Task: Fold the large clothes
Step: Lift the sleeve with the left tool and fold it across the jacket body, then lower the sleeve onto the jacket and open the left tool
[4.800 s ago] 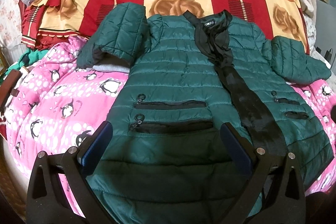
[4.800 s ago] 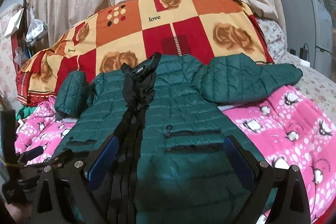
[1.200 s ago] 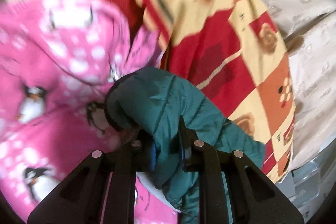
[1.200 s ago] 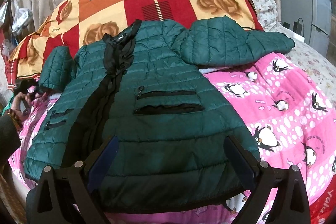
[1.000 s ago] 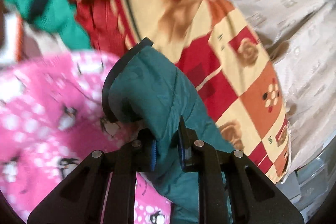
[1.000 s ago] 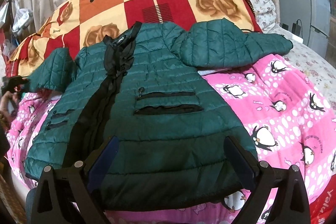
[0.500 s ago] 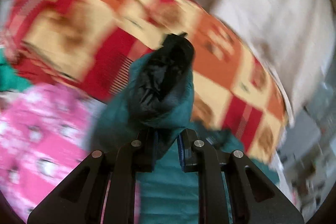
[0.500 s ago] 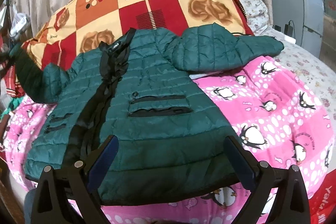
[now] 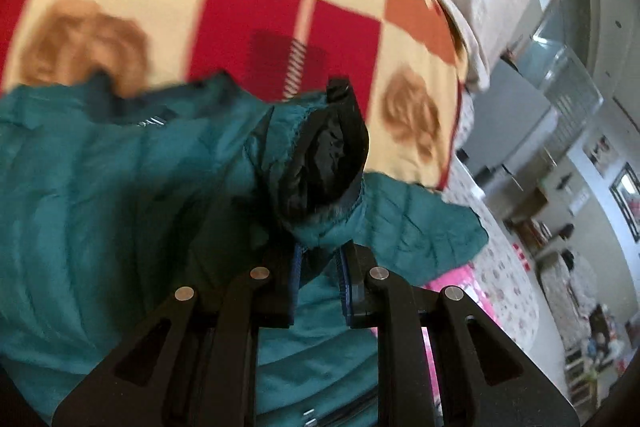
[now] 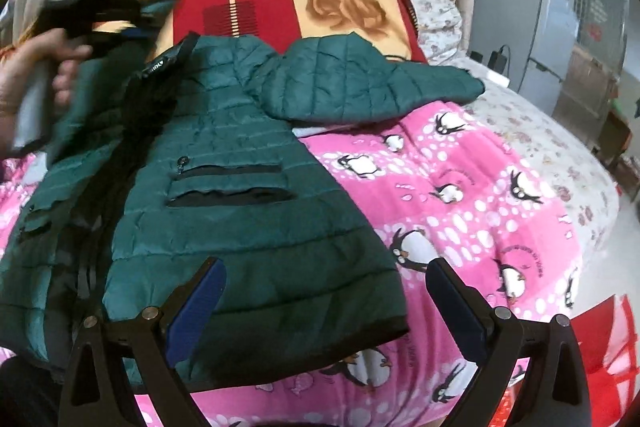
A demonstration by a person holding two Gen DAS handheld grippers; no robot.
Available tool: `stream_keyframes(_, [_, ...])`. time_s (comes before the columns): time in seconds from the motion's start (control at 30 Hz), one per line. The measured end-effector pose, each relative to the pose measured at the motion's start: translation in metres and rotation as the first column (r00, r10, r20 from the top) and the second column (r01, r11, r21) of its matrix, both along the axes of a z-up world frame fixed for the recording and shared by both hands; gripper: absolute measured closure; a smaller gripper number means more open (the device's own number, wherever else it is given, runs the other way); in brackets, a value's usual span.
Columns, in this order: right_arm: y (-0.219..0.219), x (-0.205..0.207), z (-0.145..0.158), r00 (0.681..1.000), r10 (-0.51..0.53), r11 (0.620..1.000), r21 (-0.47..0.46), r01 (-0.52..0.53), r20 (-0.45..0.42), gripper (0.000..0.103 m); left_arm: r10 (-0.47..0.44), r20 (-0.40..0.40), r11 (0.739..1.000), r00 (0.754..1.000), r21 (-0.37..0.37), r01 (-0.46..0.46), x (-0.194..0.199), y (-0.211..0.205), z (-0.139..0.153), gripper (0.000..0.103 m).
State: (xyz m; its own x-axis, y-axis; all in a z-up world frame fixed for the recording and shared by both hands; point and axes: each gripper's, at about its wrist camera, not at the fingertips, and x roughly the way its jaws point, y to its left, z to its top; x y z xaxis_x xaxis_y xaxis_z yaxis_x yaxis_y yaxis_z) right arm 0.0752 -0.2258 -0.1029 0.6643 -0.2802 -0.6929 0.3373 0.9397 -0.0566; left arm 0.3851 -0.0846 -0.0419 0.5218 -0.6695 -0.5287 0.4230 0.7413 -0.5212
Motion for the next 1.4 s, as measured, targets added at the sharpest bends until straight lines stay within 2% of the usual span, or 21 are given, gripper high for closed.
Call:
stream_keyframes(0.13, [-0.003,0.001,-0.003,1.000,0.016,0.999,0.035,-0.016,0.012,0.004,-0.034,-0.057,0.999,0.998,-0.021,0.032,0.007,-0.036,-0.030,0.088])
stream_keyframes(0.27, [-0.002,0.003,-0.005,1.000,0.029,0.999,0.038,-0.029,0.011,0.004,-0.032,-0.116,0.999,0.993,0.018,0.035,0.012,-0.056,-0.065,0.088])
stream_keyframes(0.37, [-0.005,0.003,-0.006,1.000,0.028,0.998,0.051,-0.029,0.012,0.004,-0.032,-0.170,0.998,0.985,0.053,0.042,0.015,-0.060,-0.079,0.086])
stream_keyframes(0.4, [-0.006,0.003,-0.006,1.000,0.029,0.998,0.056,-0.029,0.013,0.004,-0.044,-0.200,0.996,0.979,0.067,0.058,0.015,-0.060,-0.082,0.082])
stream_keyframes(0.47, [-0.006,0.003,-0.006,0.999,0.029,0.998,0.058,-0.030,0.017,0.004,-0.065,-0.230,0.994,0.971,0.076,0.085,0.011,-0.057,-0.082,0.054])
stream_keyframes(0.5, [-0.005,0.002,-0.006,0.999,0.029,0.998,0.055,-0.030,0.019,0.004,-0.079,-0.233,0.993,0.969,0.069,0.098,0.006,-0.052,-0.078,0.052])
stream_keyframes(0.6, [-0.003,0.001,-0.004,0.999,0.031,0.999,0.044,-0.032,0.022,0.004,-0.106,-0.193,0.993,0.975,0.025,0.113,-0.015,-0.030,-0.057,0.050])
stream_keyframes(0.67, [-0.001,-0.001,-0.002,0.999,0.030,0.999,0.033,-0.031,0.027,0.004,-0.090,-0.168,0.996,0.982,0.005,0.092,-0.027,-0.005,-0.041,0.049])
stream_keyframes(0.73, [-0.001,-0.002,0.001,0.999,0.026,0.999,0.023,-0.027,0.037,0.004,-0.036,-0.133,0.999,0.991,0.011,0.037,-0.037,0.031,-0.027,0.049])
stream_keyframes(0.8, [-0.001,-0.001,0.005,0.999,0.025,0.999,0.028,-0.027,0.038,0.004,0.070,-0.097,0.997,0.993,0.037,-0.066,-0.044,0.079,-0.014,0.049])
stream_keyframes(0.9, [-0.004,0.011,0.016,0.996,0.070,0.993,0.090,-0.074,0.049,0.004,0.217,-0.054,0.973,0.975,0.088,-0.212,-0.046,0.135,-0.005,0.049])
stream_keyframes(0.97, [-0.003,0.031,0.036,0.990,0.107,0.989,0.089,-0.115,0.094,0.004,0.326,-0.023,0.937,0.945,0.139,-0.320,-0.040,0.170,-0.004,0.049])
stream_keyframes(1.03, [0.007,0.063,0.055,0.976,0.177,0.979,0.080,-0.188,0.129,0.004,0.383,-0.029,0.913,0.923,0.166,-0.374,-0.027,0.192,-0.010,0.049])
stream_keyframes(1.17, [0.029,0.159,0.071,0.921,0.364,0.923,0.083,-0.377,0.136,0.004,0.433,-0.060,0.892,0.899,0.169,-0.419,-0.001,0.209,-0.028,0.049])
stream_keyframes(1.3, [0.044,0.235,0.061,0.864,0.471,0.856,0.146,-0.496,0.178,0.004,0.473,-0.053,0.869,0.879,0.190,-0.456,0.020,0.208,-0.046,0.049])
stream_keyframes(1.4, [0.049,0.280,0.025,0.843,0.521,0.819,0.199,-0.538,0.136,0.007,0.486,-0.050,0.854,0.873,0.239,-0.462,0.032,0.207,-0.067,0.049])
